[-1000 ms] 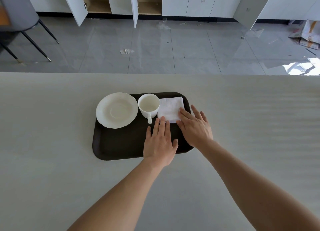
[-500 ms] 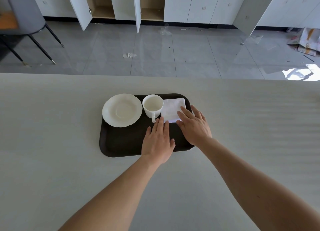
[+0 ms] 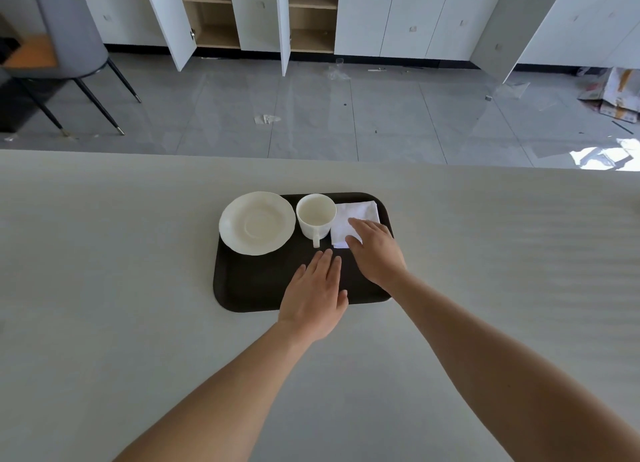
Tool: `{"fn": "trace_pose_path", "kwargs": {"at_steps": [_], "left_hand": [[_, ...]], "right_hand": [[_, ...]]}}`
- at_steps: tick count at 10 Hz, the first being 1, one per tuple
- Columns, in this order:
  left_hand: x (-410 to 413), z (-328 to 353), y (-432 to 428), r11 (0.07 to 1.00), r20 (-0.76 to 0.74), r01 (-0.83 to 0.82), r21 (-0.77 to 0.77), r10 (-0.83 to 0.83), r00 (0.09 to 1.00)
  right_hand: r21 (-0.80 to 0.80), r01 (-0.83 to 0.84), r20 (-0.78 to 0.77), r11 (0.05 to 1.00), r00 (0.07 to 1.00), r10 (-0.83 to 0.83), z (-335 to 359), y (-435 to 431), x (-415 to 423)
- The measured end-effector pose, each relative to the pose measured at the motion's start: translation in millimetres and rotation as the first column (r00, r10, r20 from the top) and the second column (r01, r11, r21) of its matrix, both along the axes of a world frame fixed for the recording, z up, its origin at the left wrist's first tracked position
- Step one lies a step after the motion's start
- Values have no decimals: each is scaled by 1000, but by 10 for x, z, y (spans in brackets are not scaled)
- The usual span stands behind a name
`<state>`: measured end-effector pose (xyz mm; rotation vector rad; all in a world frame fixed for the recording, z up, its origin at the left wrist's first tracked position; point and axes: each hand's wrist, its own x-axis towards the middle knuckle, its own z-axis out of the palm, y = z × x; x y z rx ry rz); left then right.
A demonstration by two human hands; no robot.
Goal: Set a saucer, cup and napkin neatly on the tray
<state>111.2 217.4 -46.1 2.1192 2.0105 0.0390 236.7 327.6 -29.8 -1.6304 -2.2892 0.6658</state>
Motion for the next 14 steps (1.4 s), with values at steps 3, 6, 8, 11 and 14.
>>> {"fn": "trace_pose_path", "kwargs": {"at_steps": [3,6,8,11,14], "left_hand": [[-322,-61,-137,986,-118,-160,-48,154,981],[-362,-124,-148,981,-73,-184,-68,179,981],[-375,-119,-158,981,-77,-179,-68,174,982],[-374,-102,-158,983,-77,-172,-63,167,983],[-371,-74,-156,983,-58,-172,-63,169,984]], "right_hand": [[-123,78,-39,989,996,-83,-70,63,-317],[12,113,-19,994,993,-113,-87,123,-453],[17,130,-80,991,989,-128,-95,129,-461],[17,116,-79,993,990,-114,-60,123,-486],[-1,130,-84,992,988,-129,-71,109,-462]]}}
